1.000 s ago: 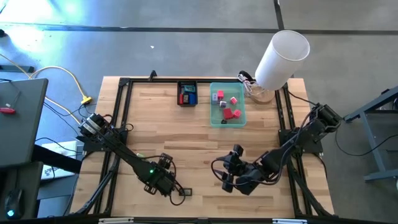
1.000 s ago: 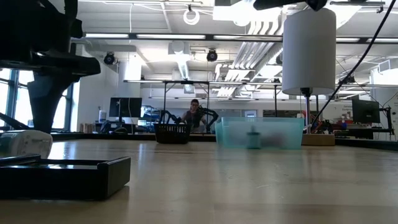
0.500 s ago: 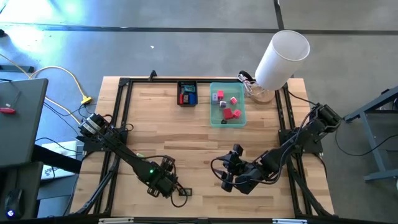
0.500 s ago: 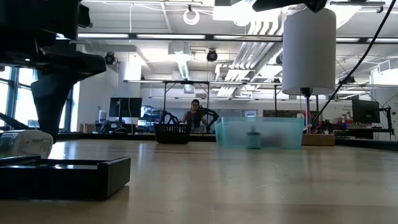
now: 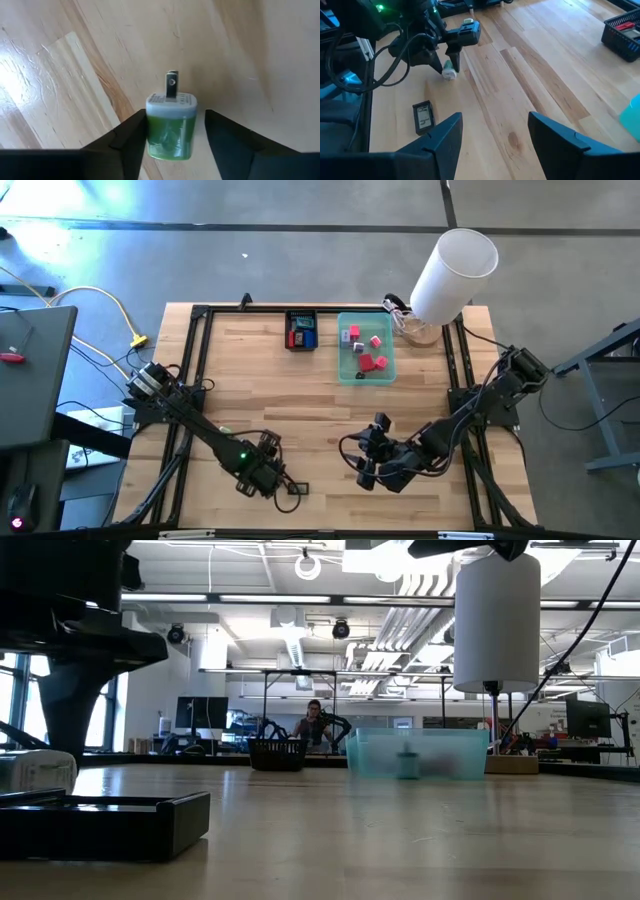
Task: Pick & Place Office items
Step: Put the bottom green charger adapter into the blue bin
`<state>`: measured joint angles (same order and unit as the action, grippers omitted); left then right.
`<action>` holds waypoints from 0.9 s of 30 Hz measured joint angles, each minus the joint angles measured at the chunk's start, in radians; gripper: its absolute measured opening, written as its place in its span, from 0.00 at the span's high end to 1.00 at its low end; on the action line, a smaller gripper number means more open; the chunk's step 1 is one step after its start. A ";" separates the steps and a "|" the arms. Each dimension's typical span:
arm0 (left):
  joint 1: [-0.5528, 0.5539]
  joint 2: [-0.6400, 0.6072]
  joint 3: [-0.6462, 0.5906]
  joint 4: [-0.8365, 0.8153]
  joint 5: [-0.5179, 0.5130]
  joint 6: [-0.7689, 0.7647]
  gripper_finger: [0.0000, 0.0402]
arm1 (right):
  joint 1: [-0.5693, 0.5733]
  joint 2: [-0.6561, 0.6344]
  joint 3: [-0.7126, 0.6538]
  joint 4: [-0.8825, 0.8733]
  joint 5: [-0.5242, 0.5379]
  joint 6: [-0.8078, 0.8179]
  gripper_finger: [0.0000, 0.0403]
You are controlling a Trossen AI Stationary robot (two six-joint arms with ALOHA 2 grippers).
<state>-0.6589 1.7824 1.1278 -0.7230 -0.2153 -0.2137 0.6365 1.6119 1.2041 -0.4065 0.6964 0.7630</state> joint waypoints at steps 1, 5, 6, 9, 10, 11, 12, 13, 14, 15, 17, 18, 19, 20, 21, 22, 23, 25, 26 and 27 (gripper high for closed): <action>0.001 0.000 0.000 0.000 0.000 0.000 0.55 | -0.001 0.000 0.000 0.000 0.000 0.000 0.47; 0.003 0.000 0.000 0.001 -0.001 -0.001 0.66 | -0.002 0.000 0.000 0.000 0.000 0.000 0.47; 0.003 -0.001 0.000 0.001 -0.001 -0.001 0.68 | -0.002 0.000 0.000 0.000 0.000 0.000 0.47; 0.002 -0.001 0.000 0.002 -0.039 -0.017 0.71 | -0.002 0.000 0.000 0.000 0.000 0.000 0.47; 0.002 -0.001 -0.001 0.002 -0.064 -0.027 0.71 | -0.002 0.000 0.000 0.000 0.000 0.000 0.47; -0.001 -0.001 -0.001 0.002 -0.085 -0.034 0.71 | -0.002 0.000 0.000 0.000 0.000 0.000 0.47; -0.005 -0.001 0.000 0.003 -0.102 -0.041 0.71 | -0.002 0.000 0.000 0.001 0.000 0.000 0.47; -0.010 -0.001 -0.001 0.003 -0.118 -0.044 0.71 | -0.002 0.000 0.000 0.005 0.000 0.000 0.47; -0.017 -0.001 0.000 0.002 -0.133 -0.045 0.71 | -0.002 0.000 0.000 0.014 0.000 0.000 0.47; -0.024 -0.001 0.004 0.000 -0.144 -0.046 0.71 | -0.002 0.000 0.000 0.026 -0.002 0.000 0.47; -0.039 -0.001 0.017 -0.004 -0.158 -0.049 0.71 | -0.004 0.000 0.000 0.052 -0.015 0.029 0.47; -0.046 -0.001 0.031 -0.020 -0.161 -0.060 0.71 | -0.010 0.000 0.000 0.073 -0.019 0.067 0.47; -0.053 -0.001 0.047 -0.047 -0.176 -0.082 0.71 | -0.017 0.000 0.000 0.098 -0.020 0.110 0.47; -0.060 -0.001 0.066 -0.076 -0.199 -0.110 0.71 | -0.024 0.000 0.000 0.121 -0.020 0.157 0.47; -0.066 -0.001 0.088 -0.107 -0.223 -0.143 0.71 | -0.030 0.000 0.000 0.135 -0.022 0.195 0.47; -0.070 -0.001 0.112 -0.143 -0.247 -0.173 0.71 | -0.035 0.000 0.000 0.143 -0.024 0.219 0.47; -0.074 -0.001 0.137 -0.182 -0.269 -0.207 0.71 | -0.040 0.001 0.000 0.147 -0.026 0.232 0.47; -0.074 -0.001 0.190 -0.245 -0.306 -0.262 0.71 | -0.047 0.015 0.000 0.169 -0.033 0.238 0.47; -0.073 -0.001 0.215 -0.263 -0.327 -0.283 0.71 | -0.048 0.022 0.000 0.178 -0.034 0.236 0.47; -0.071 -0.001 0.239 -0.275 -0.352 -0.299 0.71 | -0.046 0.028 -0.001 0.181 -0.036 0.231 0.47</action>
<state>-0.7301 1.7813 1.3670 -0.9976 -0.5674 -0.5126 0.5907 1.6398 1.2034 -0.2255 0.6609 0.9943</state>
